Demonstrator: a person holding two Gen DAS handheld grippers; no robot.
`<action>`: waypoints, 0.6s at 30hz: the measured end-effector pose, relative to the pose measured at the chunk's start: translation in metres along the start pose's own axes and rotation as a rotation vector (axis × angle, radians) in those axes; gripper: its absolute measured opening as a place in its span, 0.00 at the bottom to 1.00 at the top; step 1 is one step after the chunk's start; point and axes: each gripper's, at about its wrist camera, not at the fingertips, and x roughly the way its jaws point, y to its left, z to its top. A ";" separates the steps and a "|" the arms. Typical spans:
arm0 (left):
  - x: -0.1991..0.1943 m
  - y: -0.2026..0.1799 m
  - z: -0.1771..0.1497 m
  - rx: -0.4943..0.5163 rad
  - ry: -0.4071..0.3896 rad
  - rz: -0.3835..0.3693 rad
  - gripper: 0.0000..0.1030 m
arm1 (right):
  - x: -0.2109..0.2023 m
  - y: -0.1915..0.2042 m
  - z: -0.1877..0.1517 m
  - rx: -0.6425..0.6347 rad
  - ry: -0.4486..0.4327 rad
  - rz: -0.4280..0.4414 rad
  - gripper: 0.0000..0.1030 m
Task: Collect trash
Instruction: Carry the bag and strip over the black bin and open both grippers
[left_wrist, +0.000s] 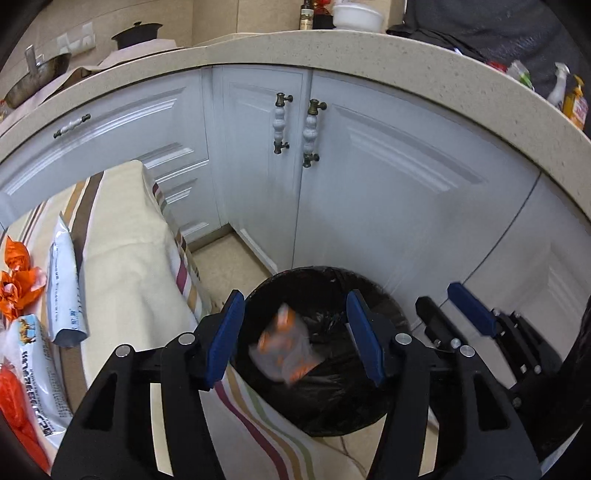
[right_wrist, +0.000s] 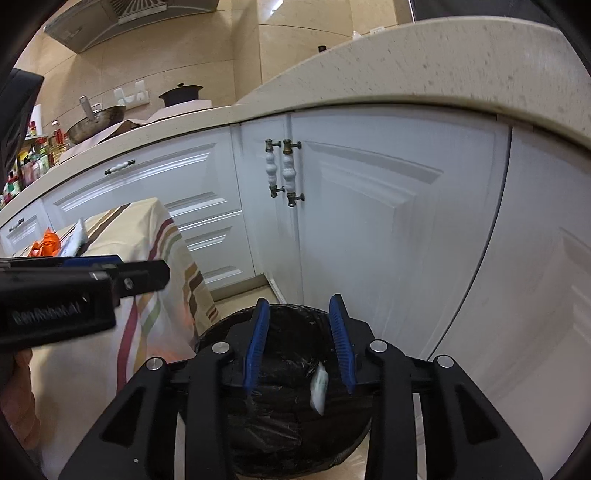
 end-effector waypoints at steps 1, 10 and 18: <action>0.000 -0.001 0.001 0.004 0.000 0.006 0.56 | 0.002 -0.001 0.001 0.004 0.000 -0.001 0.35; -0.020 0.002 -0.002 0.002 -0.028 -0.005 0.62 | -0.017 -0.005 0.004 0.043 -0.012 -0.022 0.43; -0.085 0.031 -0.020 0.002 -0.122 0.018 0.66 | -0.060 0.031 0.007 0.011 -0.057 0.017 0.47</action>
